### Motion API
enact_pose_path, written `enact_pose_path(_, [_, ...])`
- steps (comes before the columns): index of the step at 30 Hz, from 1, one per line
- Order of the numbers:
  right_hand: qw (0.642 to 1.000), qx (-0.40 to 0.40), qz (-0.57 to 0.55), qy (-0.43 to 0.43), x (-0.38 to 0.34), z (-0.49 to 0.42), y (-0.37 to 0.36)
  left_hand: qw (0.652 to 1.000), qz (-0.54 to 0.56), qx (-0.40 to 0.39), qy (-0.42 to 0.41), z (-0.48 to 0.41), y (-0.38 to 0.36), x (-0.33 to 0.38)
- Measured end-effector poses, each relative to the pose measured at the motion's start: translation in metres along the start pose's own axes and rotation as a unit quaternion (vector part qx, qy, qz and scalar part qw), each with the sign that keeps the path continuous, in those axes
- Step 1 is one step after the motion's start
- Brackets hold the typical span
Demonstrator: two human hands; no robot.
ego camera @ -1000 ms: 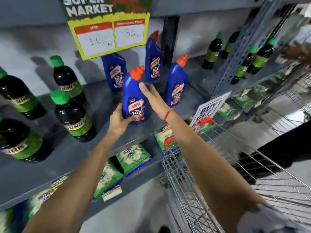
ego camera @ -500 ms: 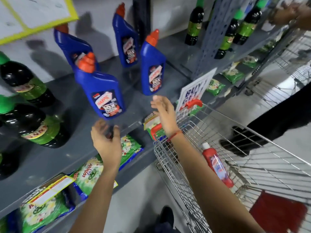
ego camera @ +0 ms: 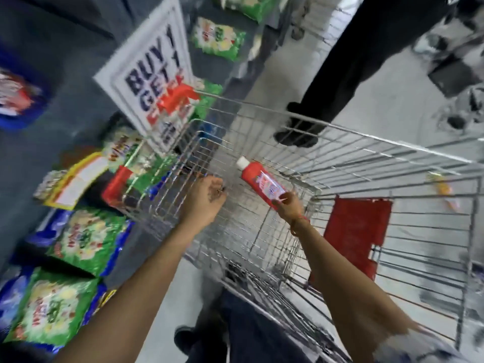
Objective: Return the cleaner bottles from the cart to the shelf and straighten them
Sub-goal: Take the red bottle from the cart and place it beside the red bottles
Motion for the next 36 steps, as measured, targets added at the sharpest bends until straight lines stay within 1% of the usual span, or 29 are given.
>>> enact_pose_path(4, [0.994, 0.026, 0.105, -0.014, 0.028, -0.054, 0.011, 0.987, -0.001, -0.129, 0.101, -0.038, -0.074, -0.034])
enact_pose_path(6, [0.981, 0.031, 0.189, -0.017, 0.035, -0.080, 0.011, 0.976, 0.015, -0.157, 0.150, -0.053, -0.104, -0.055])
enact_pose_path(8, [0.968, 0.014, 0.249, 0.001, 0.039, -0.098, 0.009, 0.971, 0.025, -0.152, 0.185, -0.066, -0.127, -0.073])
enact_pose_path(11, [0.955, -0.018, 0.295, 0.018, 0.046, -0.123, 0.003, 0.958, 0.049, -0.115, 0.257, -0.082, -0.159, -0.098])
enact_pose_path(13, [0.945, -0.016, 0.326, 0.033, 0.051, -0.134, -0.004, 0.943, 0.102, -0.091, 0.304, -0.090, -0.174, -0.109])
enact_pose_path(16, [0.932, 0.012, 0.359, 0.045, 0.056, -0.136, -0.015, 0.924, 0.178, -0.069, 0.331, -0.098, -0.189, -0.112])
enact_pose_path(17, [0.941, 0.009, 0.335, 0.043, 0.059, -0.132, -0.020, 0.917, 0.206, -0.065, 0.334, -0.099, -0.192, -0.109])
enact_pose_path(19, [0.971, -0.010, 0.240, 0.016, 0.065, -0.119, -0.029, 0.901, 0.247, -0.062, 0.351, -0.097, -0.194, -0.104])
enact_pose_path(20, [0.979, -0.010, 0.204, 0.003, 0.067, -0.112, -0.034, 0.891, 0.266, -0.055, 0.364, -0.096, -0.193, -0.103])
enact_pose_path(24, [0.988, 0.016, 0.154, -0.004, 0.070, -0.072, -0.050, 0.856, 0.322, -0.010, 0.405, -0.091, -0.174, -0.103])
enact_pose_path(27, [0.996, 0.019, 0.086, -0.001, 0.062, -0.036, -0.055, 0.843, 0.372, 0.019, 0.389, -0.090, -0.151, -0.090])
enact_pose_path(29, [0.998, 0.012, 0.056, 0.012, 0.052, -0.011, -0.054, 0.839, 0.394, 0.038, 0.375, -0.090, -0.133, -0.076])
enact_pose_path(32, [0.999, 0.004, 0.031, 0.014, 0.029, 0.026, -0.050, 0.836, 0.443, 0.040, 0.321, -0.087, -0.100, -0.050])
enact_pose_path(36, [0.997, 0.020, 0.010, 0.075, -0.008, 0.073, -0.042, 0.869, 0.422, 0.076, 0.247, -0.072, -0.045, -0.013])
Point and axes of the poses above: each hand's wrist, its own z-axis away from the middle knuckle, its own y-axis out of the back of the hand, x = y × z, the point moved 1 cm from there along -z, towards the middle knuckle, and after that the axes turned 12 degrees about -y, right-handed, at the moved point
